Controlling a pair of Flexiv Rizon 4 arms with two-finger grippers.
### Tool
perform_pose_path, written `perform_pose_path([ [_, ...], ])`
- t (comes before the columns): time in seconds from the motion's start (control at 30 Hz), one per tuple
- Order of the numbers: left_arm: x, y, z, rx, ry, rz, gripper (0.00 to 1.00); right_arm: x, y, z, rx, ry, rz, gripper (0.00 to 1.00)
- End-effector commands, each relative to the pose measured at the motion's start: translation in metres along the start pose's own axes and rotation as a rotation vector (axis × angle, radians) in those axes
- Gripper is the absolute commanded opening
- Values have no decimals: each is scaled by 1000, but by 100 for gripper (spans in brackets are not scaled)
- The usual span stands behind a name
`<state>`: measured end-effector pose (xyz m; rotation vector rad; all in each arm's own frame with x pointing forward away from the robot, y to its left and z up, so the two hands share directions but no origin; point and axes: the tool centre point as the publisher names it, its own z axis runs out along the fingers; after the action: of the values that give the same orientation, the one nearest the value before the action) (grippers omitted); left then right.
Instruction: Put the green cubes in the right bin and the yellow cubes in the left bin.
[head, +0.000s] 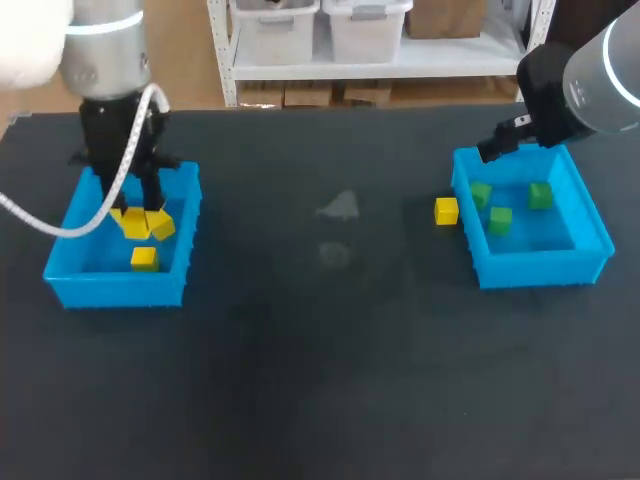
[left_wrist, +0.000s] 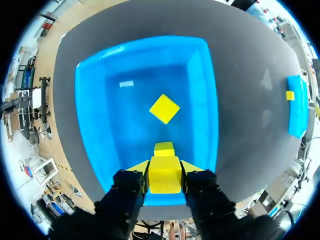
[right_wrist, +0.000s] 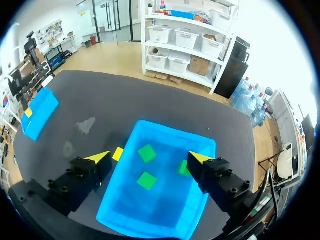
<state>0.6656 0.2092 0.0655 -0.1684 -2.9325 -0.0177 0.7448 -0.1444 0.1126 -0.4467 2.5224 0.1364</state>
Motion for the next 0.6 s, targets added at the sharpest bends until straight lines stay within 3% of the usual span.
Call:
perform_pose_path([
  [0.03,7,2,-1,2,-199,9,100,3,1,-1,7,-9,2,100],
  [0.13,0,5,-2,-7,-206,29,100,3,1,-1,7,-9,2,100],
  [0.27,-17,-8,-11,-8,-249,114,100,3,1,-1,7,-9,2,100],
  [0.6,-72,-94,-38,70,-381,401,100,3,1,-1,7,-9,2,100],
])
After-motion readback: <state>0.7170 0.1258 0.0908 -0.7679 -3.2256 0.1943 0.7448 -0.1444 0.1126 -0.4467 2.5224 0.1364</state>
